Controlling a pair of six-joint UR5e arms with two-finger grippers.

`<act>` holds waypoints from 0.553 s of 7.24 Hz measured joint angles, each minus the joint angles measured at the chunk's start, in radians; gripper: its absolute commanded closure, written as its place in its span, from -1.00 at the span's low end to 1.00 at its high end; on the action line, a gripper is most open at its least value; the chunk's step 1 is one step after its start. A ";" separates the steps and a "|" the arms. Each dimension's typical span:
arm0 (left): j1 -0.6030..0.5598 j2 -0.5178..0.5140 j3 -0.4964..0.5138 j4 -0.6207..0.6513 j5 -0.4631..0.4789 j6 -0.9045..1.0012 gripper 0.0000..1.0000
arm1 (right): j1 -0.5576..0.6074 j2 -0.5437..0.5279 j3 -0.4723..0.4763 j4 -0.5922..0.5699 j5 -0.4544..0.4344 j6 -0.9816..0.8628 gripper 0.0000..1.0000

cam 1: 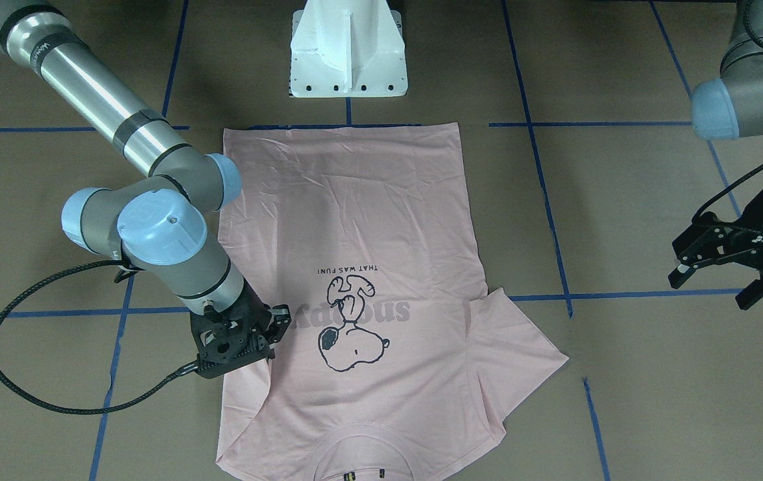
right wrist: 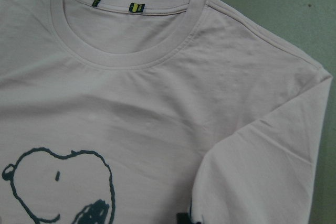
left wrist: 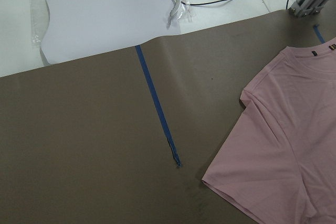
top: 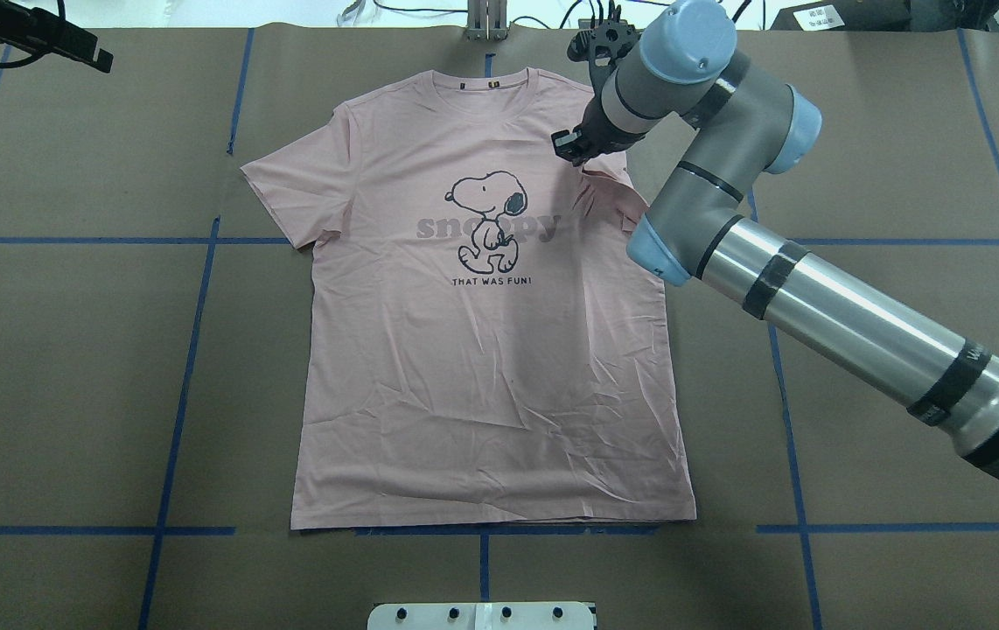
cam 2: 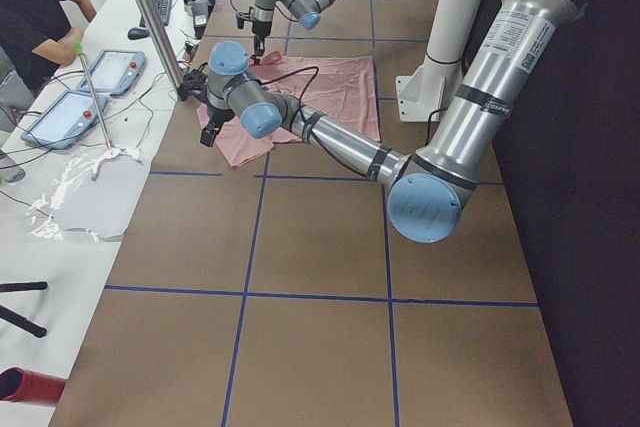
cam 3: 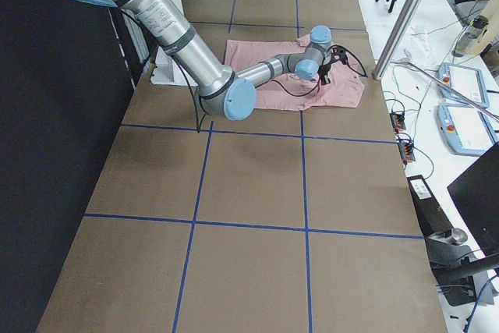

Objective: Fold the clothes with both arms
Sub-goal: 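Fold the sleeve inward over the shirt body with the right gripper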

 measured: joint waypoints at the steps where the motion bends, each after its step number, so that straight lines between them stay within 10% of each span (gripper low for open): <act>1: 0.000 0.000 0.000 0.000 0.000 0.000 -1.00 | -0.007 0.038 -0.049 0.000 -0.023 0.004 0.85; 2: 0.000 -0.001 0.000 0.000 0.000 0.000 -1.00 | -0.015 0.059 -0.082 0.002 -0.048 0.006 0.45; 3: 0.000 -0.003 0.000 0.000 0.001 -0.001 -1.00 | -0.027 0.068 -0.096 0.005 -0.072 0.006 -0.99; 4: 0.001 -0.004 0.001 -0.001 0.001 -0.001 -1.00 | -0.046 0.072 -0.099 0.006 -0.108 0.007 -1.00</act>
